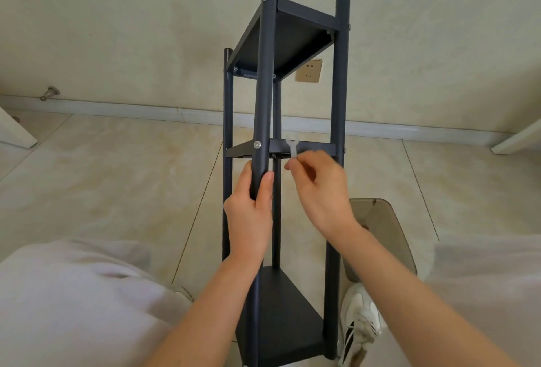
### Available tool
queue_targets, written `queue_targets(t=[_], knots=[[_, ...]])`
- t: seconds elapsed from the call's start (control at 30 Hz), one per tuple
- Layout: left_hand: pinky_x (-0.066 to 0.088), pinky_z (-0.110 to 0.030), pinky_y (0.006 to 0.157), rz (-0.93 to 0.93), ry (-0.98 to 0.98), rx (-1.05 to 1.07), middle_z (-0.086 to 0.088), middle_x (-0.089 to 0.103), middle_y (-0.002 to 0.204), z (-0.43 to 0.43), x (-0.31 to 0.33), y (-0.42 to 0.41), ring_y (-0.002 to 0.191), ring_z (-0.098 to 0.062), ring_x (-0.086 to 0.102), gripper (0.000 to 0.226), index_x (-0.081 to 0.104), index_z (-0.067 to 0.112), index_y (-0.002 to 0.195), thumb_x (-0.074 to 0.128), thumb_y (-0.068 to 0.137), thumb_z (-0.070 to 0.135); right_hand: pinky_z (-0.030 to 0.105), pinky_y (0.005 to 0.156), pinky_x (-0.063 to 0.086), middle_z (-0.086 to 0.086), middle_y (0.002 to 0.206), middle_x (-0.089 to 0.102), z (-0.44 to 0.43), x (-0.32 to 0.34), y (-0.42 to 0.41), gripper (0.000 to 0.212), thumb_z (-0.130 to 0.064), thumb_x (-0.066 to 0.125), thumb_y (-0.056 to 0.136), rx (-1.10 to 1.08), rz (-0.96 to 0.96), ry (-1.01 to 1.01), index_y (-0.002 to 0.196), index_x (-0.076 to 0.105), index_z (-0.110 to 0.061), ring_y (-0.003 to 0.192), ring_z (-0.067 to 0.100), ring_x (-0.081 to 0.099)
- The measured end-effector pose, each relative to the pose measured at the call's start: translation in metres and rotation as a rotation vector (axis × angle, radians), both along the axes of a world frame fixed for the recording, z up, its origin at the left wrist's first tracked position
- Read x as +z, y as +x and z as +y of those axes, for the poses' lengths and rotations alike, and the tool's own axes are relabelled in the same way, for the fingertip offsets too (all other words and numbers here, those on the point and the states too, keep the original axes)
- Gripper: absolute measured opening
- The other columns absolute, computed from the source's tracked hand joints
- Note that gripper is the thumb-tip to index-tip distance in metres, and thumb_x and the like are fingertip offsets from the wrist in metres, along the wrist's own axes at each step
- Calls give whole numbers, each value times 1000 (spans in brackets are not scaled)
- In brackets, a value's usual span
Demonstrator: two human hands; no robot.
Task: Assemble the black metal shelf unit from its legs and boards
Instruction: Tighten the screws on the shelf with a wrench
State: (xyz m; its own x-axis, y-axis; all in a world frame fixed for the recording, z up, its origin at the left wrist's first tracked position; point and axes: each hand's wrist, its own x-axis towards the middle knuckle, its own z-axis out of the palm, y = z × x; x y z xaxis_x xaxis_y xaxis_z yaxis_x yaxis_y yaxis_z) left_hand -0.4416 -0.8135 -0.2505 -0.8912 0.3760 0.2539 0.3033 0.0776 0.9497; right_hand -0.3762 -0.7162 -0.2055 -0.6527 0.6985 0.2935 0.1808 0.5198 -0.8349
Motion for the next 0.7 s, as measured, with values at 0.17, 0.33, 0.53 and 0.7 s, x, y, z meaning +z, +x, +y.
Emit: queue_targets(t=[0.17,0.33,0.53,0.7], knots=[[48,-28,56,20,3,-6,12,56,70,-3,1,-2,58,-9,56,49,63,19,126,48,93,53,12,57,43,-7,63,56,-13,-18,1,23,-17,51,100,73,-107,-10,81,63,-12,64,6,56],[48,-31,58,-7,15,-14,12,56,73,-4,1,-4,59,-11,55,53,63,13,127,51,92,51,7,56,41,-4,63,57,-12,-18,-12,25,-14,51,100,76,-176,-92,82,67,-7,55,8,52],[43,-26,47,-15,22,-13,11,53,66,-7,0,-7,49,-12,50,54,62,15,130,51,92,51,10,47,37,-8,57,54,-6,-13,-26,26,-17,53,98,64,-103,-253,80,72,-12,49,2,46],[43,-33,43,-43,20,-13,8,51,65,-10,-1,-10,48,-14,46,31,63,19,127,55,101,35,16,48,35,-10,46,49,-7,-13,-27,23,-19,57,97,72,-62,-310,90,77,-12,45,5,38]])
